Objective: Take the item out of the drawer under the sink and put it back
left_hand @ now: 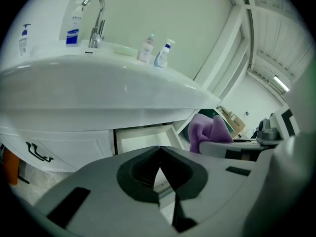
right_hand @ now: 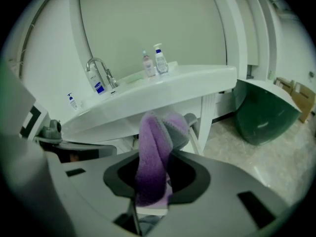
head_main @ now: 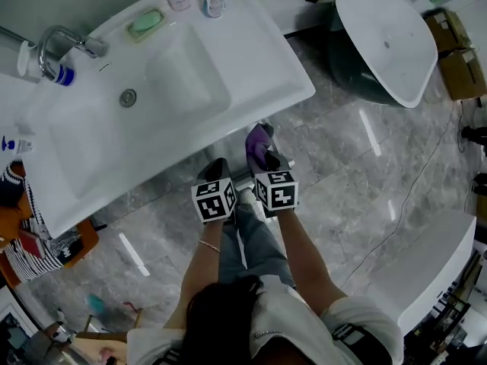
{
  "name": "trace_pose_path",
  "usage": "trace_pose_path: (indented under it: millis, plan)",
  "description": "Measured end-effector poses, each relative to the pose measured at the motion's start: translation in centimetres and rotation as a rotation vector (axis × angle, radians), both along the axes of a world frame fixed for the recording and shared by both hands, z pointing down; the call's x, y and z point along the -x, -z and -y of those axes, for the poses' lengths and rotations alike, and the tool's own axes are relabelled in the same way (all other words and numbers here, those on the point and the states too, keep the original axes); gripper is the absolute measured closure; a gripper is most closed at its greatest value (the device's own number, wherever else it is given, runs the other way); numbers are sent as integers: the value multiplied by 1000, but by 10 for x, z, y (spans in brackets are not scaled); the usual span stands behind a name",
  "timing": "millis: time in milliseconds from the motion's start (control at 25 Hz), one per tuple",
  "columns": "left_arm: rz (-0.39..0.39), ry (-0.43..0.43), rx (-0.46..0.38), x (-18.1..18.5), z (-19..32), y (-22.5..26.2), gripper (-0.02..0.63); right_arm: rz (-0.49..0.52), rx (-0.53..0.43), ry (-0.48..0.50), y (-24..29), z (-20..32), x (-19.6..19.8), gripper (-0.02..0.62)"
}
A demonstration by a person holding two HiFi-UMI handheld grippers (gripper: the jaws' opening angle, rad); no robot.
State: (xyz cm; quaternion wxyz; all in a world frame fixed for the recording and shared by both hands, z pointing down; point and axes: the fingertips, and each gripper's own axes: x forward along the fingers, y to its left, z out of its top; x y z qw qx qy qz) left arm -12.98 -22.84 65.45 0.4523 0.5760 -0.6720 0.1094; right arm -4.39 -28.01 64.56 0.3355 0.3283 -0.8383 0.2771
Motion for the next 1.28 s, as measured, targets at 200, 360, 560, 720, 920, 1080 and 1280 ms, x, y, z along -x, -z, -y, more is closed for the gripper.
trace_pose_path:
  millis: [200,360,560,720,920,1080,1280]
  plan:
    - [7,-3,-60,0,4,33,601,41,-67,-14,40,1,-4,471]
    - [20,-21,-96,-9,5,57,601,110,-117,6,72,0,-3,471]
    - [47,-79,-130,-22,2,83,601,169,-160,4,103,-4,-3,469]
    - [50,-73,-173,-20,0,106,601,212,-160,4,120,-8,-2,469]
    - [91,-64,-236,-14,-2,136,601,246,-229,8,150,-12,-7,469]
    - [139,-53,-302,-14,0,161,601,257,-281,23,169,-14,-12,469]
    - [163,-81,-370,-24,0,187,601,270,-364,43,197,-16,-11,469]
